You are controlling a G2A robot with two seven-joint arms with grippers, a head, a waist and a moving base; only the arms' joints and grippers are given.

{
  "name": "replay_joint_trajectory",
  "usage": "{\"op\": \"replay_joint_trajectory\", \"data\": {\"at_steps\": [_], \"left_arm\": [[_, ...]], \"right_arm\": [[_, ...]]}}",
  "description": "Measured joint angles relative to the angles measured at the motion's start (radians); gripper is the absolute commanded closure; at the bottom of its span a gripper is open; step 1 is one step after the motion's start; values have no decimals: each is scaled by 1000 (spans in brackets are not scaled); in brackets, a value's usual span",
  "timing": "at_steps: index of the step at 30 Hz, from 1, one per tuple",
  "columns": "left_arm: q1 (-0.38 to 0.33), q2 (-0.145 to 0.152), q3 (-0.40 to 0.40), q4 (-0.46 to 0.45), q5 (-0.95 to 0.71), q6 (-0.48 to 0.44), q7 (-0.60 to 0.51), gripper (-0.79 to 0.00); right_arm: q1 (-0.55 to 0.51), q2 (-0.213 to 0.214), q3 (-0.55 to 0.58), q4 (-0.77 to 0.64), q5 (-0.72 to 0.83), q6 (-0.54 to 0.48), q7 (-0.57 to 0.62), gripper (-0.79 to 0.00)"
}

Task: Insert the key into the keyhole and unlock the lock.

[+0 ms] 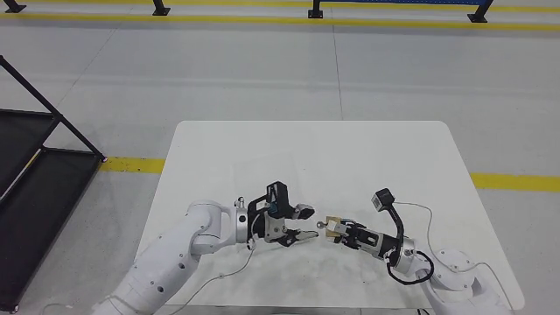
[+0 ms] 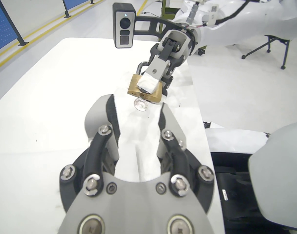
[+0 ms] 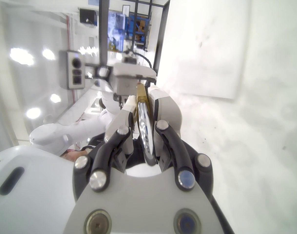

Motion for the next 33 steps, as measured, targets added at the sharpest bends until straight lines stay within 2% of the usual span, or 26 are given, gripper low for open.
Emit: {"op": "replay_joint_trajectory", "data": {"at_steps": [9, 17, 20, 24, 27, 33], "left_arm": [[161, 43, -219, -74, -17, 15, 30, -785], [173, 46, -234, -77, -20, 14, 18, -785], [173, 46, -235, -77, -20, 14, 18, -785], [173, 46, -235, -77, -20, 14, 18, -785], [173, 46, -235, -77, -20, 14, 18, -785], [173, 46, -235, -77, -20, 14, 18, -785]], "right_arm": [[0, 0, 0, 0, 0, 0, 0, 0], [2, 1, 3, 2, -9, 8, -10, 0], [11, 6, 9, -6, -153, 99, -116, 0], [18, 8, -21, -52, -450, 237, -237, 0], [30, 6, -55, -63, -585, 306, -270, 0], [66, 1, -105, -62, -707, 376, -276, 0]]}}
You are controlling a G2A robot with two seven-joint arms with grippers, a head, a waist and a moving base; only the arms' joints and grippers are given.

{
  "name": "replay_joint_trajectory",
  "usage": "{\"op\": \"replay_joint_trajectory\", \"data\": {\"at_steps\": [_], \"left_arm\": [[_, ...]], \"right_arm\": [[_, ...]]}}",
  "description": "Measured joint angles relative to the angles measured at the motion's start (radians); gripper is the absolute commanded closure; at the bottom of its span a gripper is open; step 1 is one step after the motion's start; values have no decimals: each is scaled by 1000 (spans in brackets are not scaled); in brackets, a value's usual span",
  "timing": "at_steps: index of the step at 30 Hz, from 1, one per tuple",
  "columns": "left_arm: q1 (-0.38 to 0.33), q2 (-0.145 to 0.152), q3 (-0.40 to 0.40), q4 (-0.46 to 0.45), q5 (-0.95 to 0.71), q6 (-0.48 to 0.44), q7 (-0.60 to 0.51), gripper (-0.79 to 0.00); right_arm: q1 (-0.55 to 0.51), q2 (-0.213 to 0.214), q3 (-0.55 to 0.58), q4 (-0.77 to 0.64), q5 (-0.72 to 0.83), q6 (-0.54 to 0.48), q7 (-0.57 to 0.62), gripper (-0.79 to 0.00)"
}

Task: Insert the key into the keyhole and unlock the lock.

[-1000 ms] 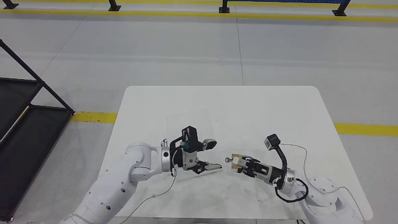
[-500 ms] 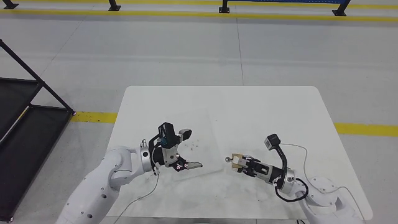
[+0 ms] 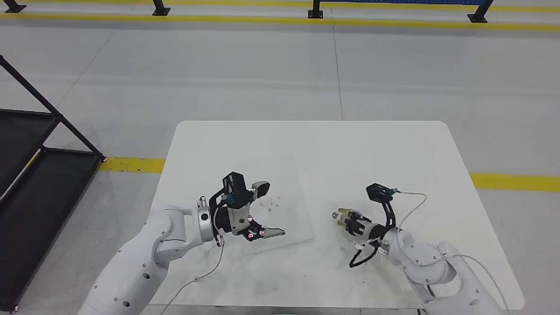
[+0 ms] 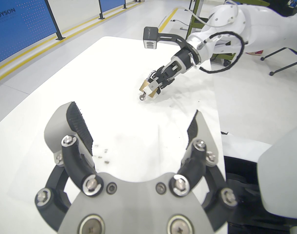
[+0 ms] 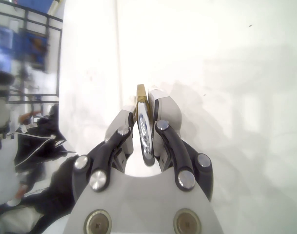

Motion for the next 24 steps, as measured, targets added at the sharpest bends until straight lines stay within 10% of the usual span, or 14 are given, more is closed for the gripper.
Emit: {"op": "replay_joint_trajectory", "data": {"at_steps": [24], "left_arm": [[0, 0, 0, 0, 0, 0, 0, -785]], "right_arm": [[30, 0, -32, -31, -197, 161, 88, 0]]}}
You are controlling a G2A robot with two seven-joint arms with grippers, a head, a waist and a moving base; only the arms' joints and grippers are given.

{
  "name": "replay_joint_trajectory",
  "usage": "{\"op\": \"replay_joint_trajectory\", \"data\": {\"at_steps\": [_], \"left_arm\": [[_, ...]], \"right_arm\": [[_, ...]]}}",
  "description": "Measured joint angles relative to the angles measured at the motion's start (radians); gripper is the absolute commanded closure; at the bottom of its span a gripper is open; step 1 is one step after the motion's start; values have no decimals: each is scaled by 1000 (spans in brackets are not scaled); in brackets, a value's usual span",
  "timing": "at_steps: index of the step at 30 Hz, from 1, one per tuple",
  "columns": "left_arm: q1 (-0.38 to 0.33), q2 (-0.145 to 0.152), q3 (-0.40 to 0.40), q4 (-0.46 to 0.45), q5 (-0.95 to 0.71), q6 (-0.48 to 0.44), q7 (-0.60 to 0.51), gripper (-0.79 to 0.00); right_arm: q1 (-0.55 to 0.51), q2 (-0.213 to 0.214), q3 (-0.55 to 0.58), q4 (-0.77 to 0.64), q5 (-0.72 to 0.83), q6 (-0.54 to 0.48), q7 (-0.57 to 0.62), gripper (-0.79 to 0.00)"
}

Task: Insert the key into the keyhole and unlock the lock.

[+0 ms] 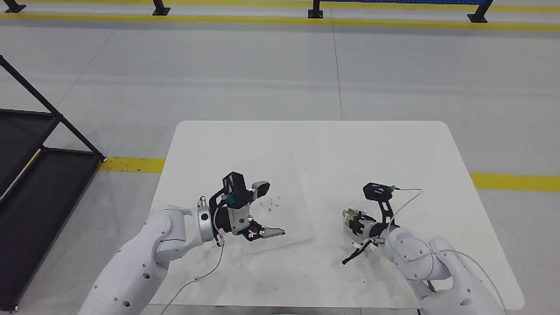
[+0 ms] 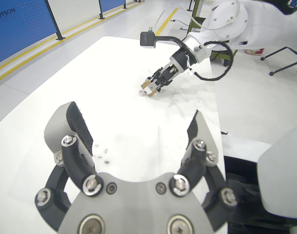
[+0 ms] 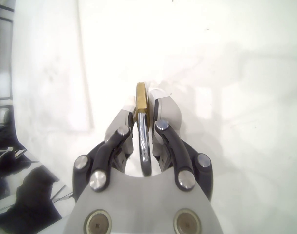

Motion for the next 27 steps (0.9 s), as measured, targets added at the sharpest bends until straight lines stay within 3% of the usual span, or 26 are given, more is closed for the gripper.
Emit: {"op": "replay_joint_trajectory", "data": {"at_steps": [4, 5, 8, 20, 27], "left_arm": [[0, 0, 0, 0, 0, 0, 0, -785], [0, 0, 0, 0, 0, 0, 0, -785], [0, 0, 0, 0, 0, 0, 0, -785], [0, 0, 0, 0, 0, 0, 0, -785], [0, 0, 0, 0, 0, 0, 0, -785]], "right_arm": [[1, -2, -5, 1, -4, 5, -2, 0], [0, -2, -5, 0, -3, 4, -4, -126], [-3, -3, -5, -4, -3, 0, -11, -785], [-37, -4, 21, -53, -21, -20, -97, -785], [-147, 1, 100, -175, -35, -182, -384, -785]]}}
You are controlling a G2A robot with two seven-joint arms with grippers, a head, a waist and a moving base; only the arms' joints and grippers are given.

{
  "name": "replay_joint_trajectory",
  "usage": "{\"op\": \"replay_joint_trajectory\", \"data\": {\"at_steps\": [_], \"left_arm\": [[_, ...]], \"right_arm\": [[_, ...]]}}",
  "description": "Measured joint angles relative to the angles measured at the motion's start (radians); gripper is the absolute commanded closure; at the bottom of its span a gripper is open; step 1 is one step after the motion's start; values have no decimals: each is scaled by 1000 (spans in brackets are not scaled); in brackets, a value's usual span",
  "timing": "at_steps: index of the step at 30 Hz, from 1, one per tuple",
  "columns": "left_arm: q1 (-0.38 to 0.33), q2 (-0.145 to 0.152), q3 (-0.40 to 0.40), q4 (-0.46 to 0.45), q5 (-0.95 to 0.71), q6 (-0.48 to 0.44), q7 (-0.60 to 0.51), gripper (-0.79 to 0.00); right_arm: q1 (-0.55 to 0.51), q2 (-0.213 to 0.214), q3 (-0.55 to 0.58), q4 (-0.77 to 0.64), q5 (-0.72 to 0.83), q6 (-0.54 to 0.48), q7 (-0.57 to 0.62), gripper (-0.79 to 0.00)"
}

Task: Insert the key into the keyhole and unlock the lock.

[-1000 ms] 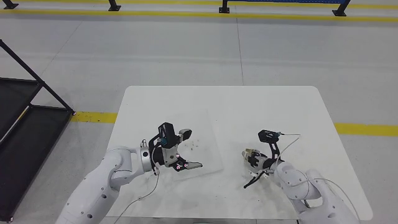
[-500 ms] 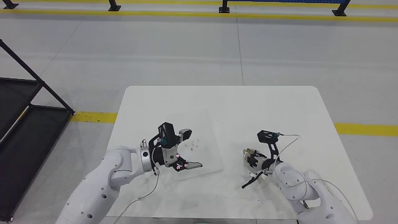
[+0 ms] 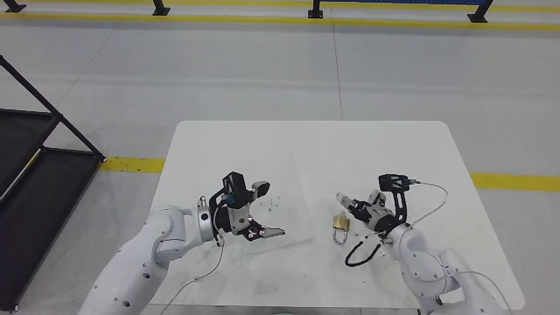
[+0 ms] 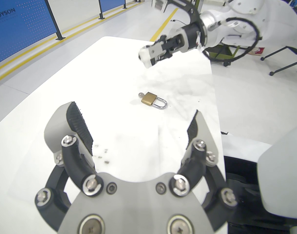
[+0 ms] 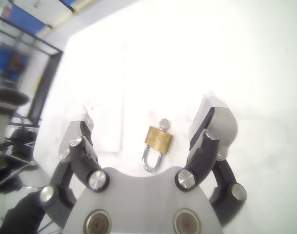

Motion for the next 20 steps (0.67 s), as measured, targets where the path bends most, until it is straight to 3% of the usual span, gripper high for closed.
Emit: {"op": "replay_joint_trajectory", "data": {"at_steps": [5, 16, 20], "left_arm": [[0, 0, 0, 0, 0, 0, 0, -785], [0, 0, 0, 0, 0, 0, 0, -785], [6, -8, -15, 0, 13, 44, 4, -785]], "right_arm": [[-80, 6, 43, -60, -49, -107, -150, -785], [-79, 6, 43, -59, -48, -105, -147, -785], [-77, 0, 60, -46, -82, -105, -157, -785]]}}
